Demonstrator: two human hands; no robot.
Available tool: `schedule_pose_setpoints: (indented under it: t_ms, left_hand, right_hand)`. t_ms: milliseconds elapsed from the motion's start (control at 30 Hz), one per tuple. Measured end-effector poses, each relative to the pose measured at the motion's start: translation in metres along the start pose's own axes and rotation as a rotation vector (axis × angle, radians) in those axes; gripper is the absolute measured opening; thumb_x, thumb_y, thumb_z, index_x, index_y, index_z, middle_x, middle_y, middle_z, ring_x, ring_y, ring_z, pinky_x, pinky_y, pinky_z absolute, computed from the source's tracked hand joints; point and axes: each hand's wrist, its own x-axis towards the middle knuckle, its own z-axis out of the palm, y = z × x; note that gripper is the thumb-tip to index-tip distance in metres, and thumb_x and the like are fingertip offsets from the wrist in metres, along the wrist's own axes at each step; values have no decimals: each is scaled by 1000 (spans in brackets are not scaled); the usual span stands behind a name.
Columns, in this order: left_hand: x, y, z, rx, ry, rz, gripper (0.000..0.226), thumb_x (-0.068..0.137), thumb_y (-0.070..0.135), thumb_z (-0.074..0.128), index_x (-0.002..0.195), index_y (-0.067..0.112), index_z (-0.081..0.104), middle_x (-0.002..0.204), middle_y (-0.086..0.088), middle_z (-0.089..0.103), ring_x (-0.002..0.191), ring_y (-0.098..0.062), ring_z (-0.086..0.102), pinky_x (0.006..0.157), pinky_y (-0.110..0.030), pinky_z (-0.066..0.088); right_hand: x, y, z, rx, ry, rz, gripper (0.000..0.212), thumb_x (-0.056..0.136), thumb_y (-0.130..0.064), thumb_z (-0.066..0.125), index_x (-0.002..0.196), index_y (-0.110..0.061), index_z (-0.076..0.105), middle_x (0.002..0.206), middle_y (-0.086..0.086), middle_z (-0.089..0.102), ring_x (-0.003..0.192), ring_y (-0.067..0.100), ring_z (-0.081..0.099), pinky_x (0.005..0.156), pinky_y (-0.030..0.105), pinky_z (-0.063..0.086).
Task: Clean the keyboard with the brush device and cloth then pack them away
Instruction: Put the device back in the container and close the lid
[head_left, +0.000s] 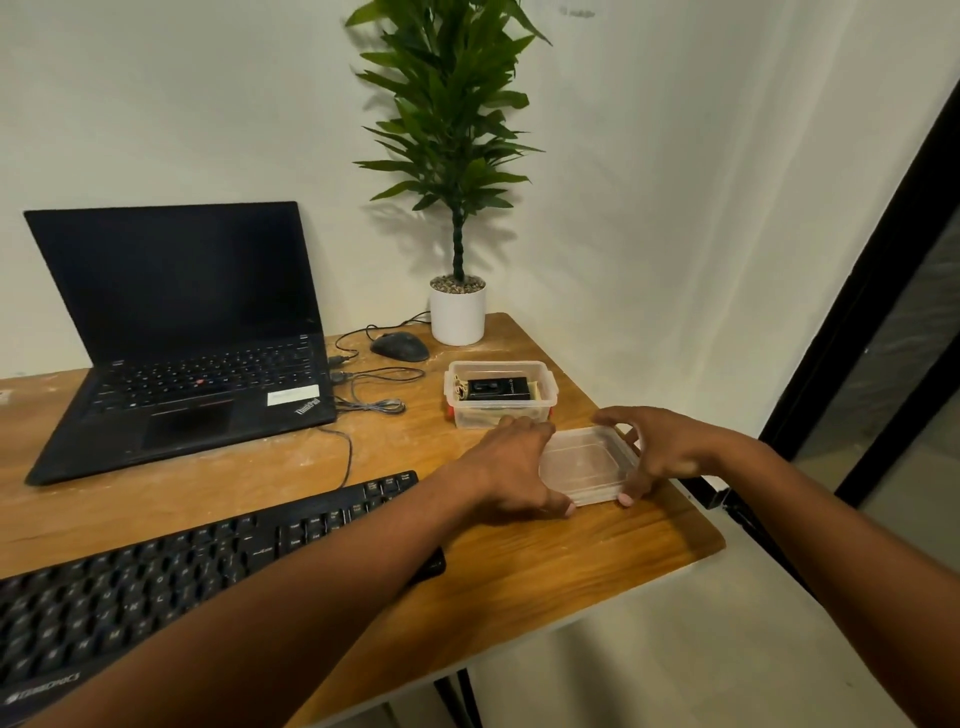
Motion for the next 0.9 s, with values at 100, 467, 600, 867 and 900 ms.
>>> schedule_pose_setpoints:
  t_ms: [100,467,600,867,900]
  left_hand:
    - [-4,-2,-20,9,60,31,105,74,61,85,157,20,35,153,-6,46,140,-26,38,117,-46,39]
    - [8,-49,-127,-59,180,48,94,77,40,91,154,15,41,149,-6,51,129,-18,46,101,-26,39]
    - [25,-80,-131,-87,107,-2,107,77,42,91,161,17,29,158,-4,44,139,-23,44,105,-26,34]
    - [47,-120,-108,-165,-7,-68,117,74,45,92,165,21,22,165,0,37,149,-26,36,122,-40,31]
    - [49,-122,-107,-172,-17,-73,117,74,44,92,165,21,21,165,-1,37,149,-26,37,123,-41,31]
  right_hand:
    - [-1,-10,-11,1,45,-52,116,56,-30,102,153,-33,38,153,-6,44,131,23,48,99,37,55]
    - [54,-69,-67,20,240,-211,112,56,-35,101,151,-31,43,144,-6,50,119,21,57,97,37,55]
    - [86,-79,-61,-12,231,-207,112,56,-47,100,151,-30,43,146,-4,51,123,24,55,102,41,54]
    - [116,-77,-37,-50,183,-211,105,63,-43,97,151,-23,44,143,-1,53,120,21,54,98,33,51]
    - [118,-76,-36,-56,180,-213,104,63,-43,97,150,-22,44,143,-1,53,120,21,53,97,32,50]
